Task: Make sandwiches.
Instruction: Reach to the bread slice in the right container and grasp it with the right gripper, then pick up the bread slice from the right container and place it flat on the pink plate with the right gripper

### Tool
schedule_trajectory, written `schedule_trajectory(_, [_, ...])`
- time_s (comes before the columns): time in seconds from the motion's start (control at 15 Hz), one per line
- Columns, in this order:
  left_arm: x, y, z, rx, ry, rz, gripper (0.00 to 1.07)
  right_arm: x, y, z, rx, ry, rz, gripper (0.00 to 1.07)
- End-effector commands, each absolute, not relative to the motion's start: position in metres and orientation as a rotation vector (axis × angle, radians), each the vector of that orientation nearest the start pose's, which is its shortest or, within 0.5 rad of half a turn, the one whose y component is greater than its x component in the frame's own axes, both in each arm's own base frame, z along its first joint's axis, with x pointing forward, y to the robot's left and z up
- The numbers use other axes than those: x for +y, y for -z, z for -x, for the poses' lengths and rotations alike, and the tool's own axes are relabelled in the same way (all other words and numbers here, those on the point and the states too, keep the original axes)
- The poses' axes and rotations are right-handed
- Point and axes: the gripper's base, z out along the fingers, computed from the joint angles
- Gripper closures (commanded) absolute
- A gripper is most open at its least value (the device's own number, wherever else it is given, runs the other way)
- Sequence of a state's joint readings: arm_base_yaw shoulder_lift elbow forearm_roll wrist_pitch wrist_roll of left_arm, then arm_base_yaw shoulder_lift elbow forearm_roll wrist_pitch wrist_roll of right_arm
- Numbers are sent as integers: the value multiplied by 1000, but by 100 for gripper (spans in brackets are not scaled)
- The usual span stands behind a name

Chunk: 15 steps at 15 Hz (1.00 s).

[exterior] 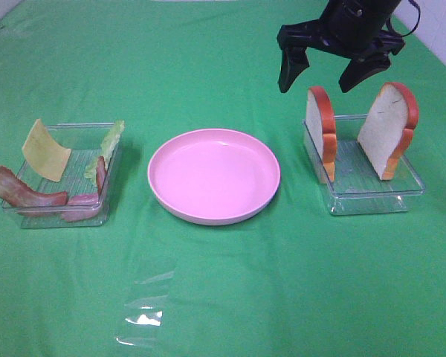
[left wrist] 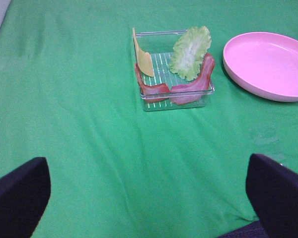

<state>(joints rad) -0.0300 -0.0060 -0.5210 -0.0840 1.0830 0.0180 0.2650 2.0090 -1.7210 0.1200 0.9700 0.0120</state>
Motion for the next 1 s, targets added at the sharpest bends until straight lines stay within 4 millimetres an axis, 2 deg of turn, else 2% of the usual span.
schedule_trajectory(0.07, [-7, -281, 11, 2021, 117, -54, 7, 126, -239, -430, 2732, -233, 274, 16])
schedule_trajectory(0.2, [-7, -281, 11, 2021, 117, -54, 7, 128, -225, -435, 2739, -228, 275, 19])
schedule_trajectory(0.27, [-7, -281, 11, 2021, 117, -54, 7, 127, -210, -439, 2760, -198, 287, 26])
schedule_trajectory(0.33, [-7, -281, 11, 2021, 117, -54, 7, 126, -205, -441, 2769, -168, 303, 29])
schedule_trajectory(0.6, [-7, -281, 11, 2021, 117, -54, 7, 115, -193, -444, 2793, -1, 284, 62])
schedule_trajectory(0.73, [-7, -281, 11, 2021, 117, -54, 7, 114, -193, -445, 2794, 23, 297, 84])
schedule_trajectory(0.8, [-7, -281, 11, 2021, 117, -54, 7, 114, -193, -444, 2792, 21, 306, 91])
schedule_trajectory(0.87, [-7, -281, 11, 2021, 117, -54, 7, 114, -193, -444, 2802, 25, 312, 94])
schedule_trajectory(1.0, [-7, -281, 11, 2021, 117, -54, 7, 113, -196, -441, 2821, 31, 312, 94])
